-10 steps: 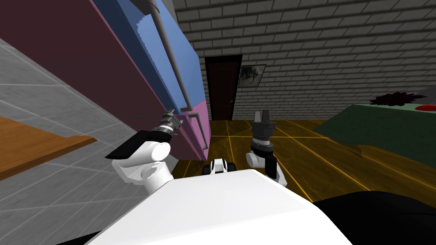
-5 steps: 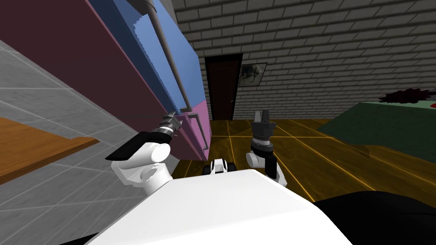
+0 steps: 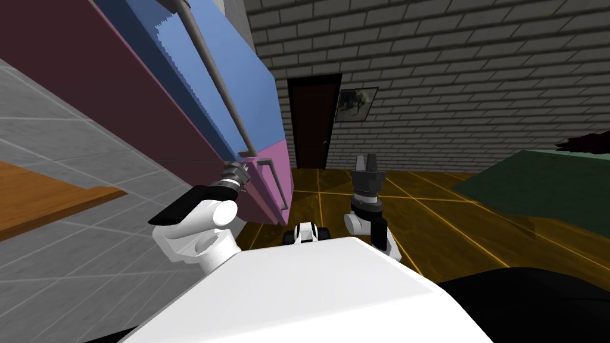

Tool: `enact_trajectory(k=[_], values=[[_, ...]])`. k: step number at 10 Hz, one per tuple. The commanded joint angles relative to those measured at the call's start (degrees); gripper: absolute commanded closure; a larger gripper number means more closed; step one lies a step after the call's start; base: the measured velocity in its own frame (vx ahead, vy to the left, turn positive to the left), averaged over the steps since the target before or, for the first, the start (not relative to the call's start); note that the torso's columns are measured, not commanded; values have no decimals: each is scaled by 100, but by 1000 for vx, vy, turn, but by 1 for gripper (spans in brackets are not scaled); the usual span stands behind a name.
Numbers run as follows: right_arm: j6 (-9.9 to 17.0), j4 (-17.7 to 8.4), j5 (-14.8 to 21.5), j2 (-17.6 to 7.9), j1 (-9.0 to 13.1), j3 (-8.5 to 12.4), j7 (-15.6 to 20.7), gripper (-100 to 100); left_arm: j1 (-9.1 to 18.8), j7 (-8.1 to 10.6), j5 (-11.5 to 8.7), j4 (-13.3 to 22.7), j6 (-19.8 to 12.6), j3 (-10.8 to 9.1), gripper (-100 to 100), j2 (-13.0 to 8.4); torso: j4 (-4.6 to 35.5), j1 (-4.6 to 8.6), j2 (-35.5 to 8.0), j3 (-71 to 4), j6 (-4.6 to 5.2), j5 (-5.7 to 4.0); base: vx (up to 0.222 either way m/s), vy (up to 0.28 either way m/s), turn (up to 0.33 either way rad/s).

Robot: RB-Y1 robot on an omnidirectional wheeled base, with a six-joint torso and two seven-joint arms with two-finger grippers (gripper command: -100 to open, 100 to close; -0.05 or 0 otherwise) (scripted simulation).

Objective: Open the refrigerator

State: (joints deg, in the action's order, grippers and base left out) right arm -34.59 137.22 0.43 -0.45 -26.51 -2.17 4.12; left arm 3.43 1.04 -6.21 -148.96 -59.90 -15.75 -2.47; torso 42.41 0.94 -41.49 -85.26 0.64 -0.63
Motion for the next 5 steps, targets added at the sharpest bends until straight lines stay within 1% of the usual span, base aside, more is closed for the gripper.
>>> enact_trajectory(k=[1,2,3,4,5], values=[[0,0,0,-1,1,1,0,0,141,32,114,-66,28,-126,100,1,3,-43,3,-7,2,7,36,-266,62],[0,0,0,-1,0,1,0,0,170,46,213,-70,18,-210,100,21,-2,-54,14,-12,-5,16,75,-345,105],[0,0,0,0,-1,0,0,0,170,46,213,-70,18,-210,100,21,-6,-37,16,-10,-13,15,70,-279,85],[0,0,0,-1,0,1,0,0,199,59,311,-73,9,-294,100,41,-4,-57,14,-12,0,14,39,-284,69],[0,0,0,-1,0,1,0,0,229,72,409,-76,0,-378,100,61,-5,-55,8,-7,-6,18,71,-351,105]])
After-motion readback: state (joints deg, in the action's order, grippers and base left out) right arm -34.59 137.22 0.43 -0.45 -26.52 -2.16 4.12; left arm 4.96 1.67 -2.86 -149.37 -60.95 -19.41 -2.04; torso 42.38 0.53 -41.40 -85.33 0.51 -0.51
